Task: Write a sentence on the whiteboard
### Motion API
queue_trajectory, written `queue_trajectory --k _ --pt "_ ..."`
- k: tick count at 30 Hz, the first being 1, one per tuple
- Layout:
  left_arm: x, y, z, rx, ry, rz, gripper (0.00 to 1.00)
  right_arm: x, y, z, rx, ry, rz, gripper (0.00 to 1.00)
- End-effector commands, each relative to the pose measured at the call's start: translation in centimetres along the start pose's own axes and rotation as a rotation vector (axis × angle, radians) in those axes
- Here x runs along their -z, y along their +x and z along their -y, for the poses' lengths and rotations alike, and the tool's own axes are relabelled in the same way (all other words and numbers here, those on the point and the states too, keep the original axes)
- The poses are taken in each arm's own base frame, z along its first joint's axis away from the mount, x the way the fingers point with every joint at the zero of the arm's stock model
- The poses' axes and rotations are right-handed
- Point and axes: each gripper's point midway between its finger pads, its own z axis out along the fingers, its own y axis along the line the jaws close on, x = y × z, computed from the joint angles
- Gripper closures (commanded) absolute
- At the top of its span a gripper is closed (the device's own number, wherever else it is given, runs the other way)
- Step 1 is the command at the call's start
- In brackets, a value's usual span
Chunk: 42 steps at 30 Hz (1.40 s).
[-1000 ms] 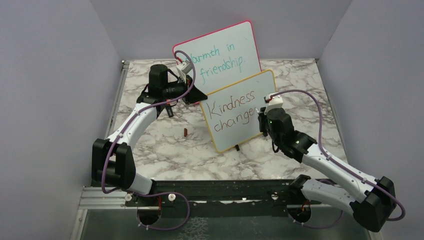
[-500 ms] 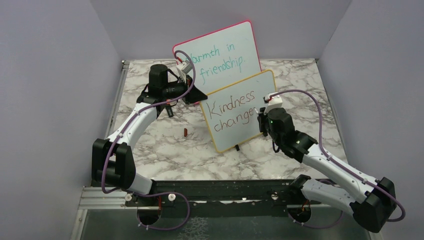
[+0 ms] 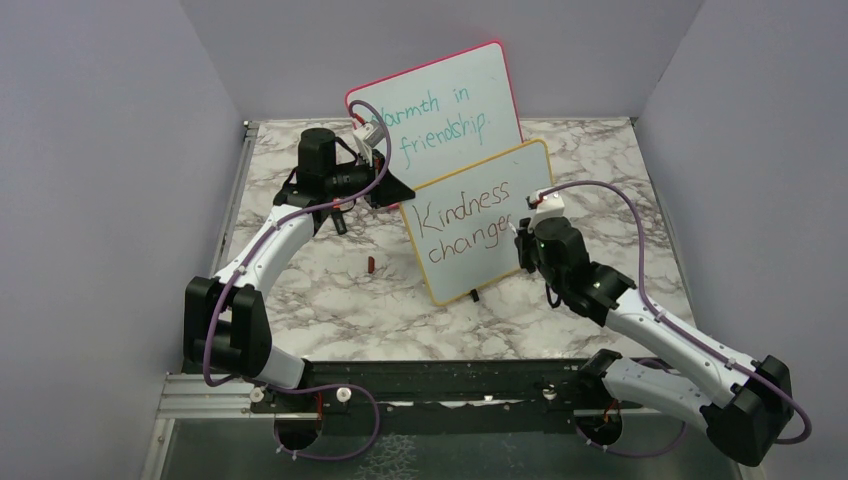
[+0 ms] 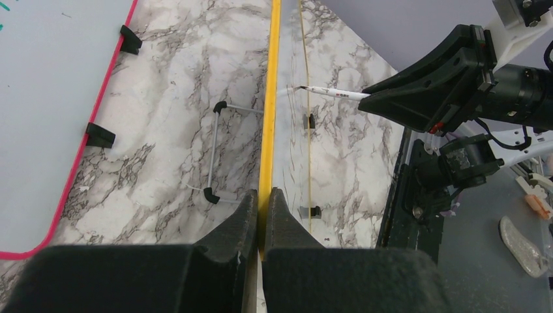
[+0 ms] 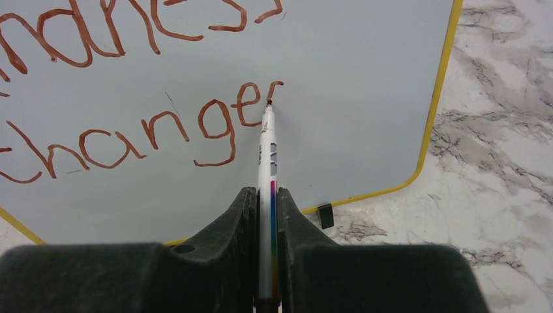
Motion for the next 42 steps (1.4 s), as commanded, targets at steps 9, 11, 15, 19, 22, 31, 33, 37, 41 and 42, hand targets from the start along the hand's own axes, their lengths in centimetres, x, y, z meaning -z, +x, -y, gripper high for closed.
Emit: queue_trajectory --k 9,11,15,19,22,31,33,37,41,42 --pt "-0.9 3.2 -0.7 0.059 -0.014 -0.087 1.00 0.2 1.7 2.0 -0.019 0.109 -0.050 0.99" --pt "-0.9 3.2 -0.7 0.059 -0.014 -0.086 1.00 0.2 1.8 1.8 -0.017 0.095 -0.058 0.99" --pt "-0.9 3.2 -0.7 0.059 -0.015 -0.086 1.00 0.1 1.8 0.8 -0.012 0.043 -0.066 0.99" --pt "-0.9 3.2 -0.7 0.059 -0.015 -0.087 1.00 0.0 2.0 0.3 -0.005 0.017 -0.080 0.99" --pt "-0.9 3.2 -0.7 0.059 -0.014 -0.087 1.00 0.0 2.0 0.0 -0.005 0.000 -0.081 0.99" --pt "-0.9 3.1 -0.7 0.059 -0.015 -0.086 1.00 0.2 1.0 -0.7 -0.014 -0.040 -0.058 0.99" --pt "-0.9 3.1 -0.7 0.058 -0.013 -0.086 1.00 0.4 0.9 -0.6 -0.017 -0.038 -0.055 0.99" --pt "-0.9 3.1 -0.7 0.058 -0.013 -0.086 1.00 0.7 0.3 -0.2 -0.027 -0.024 -0.025 0.99" --pt "-0.9 3.2 -0.7 0.059 -0.013 -0.087 1.00 0.8 -0.3 -0.2 -0.036 -0.023 -0.009 0.99" --pt "-0.9 3.2 -0.7 0.061 -0.012 -0.087 1.00 0.9 -0.4 -0.2 -0.038 -0.023 -0.004 0.99"
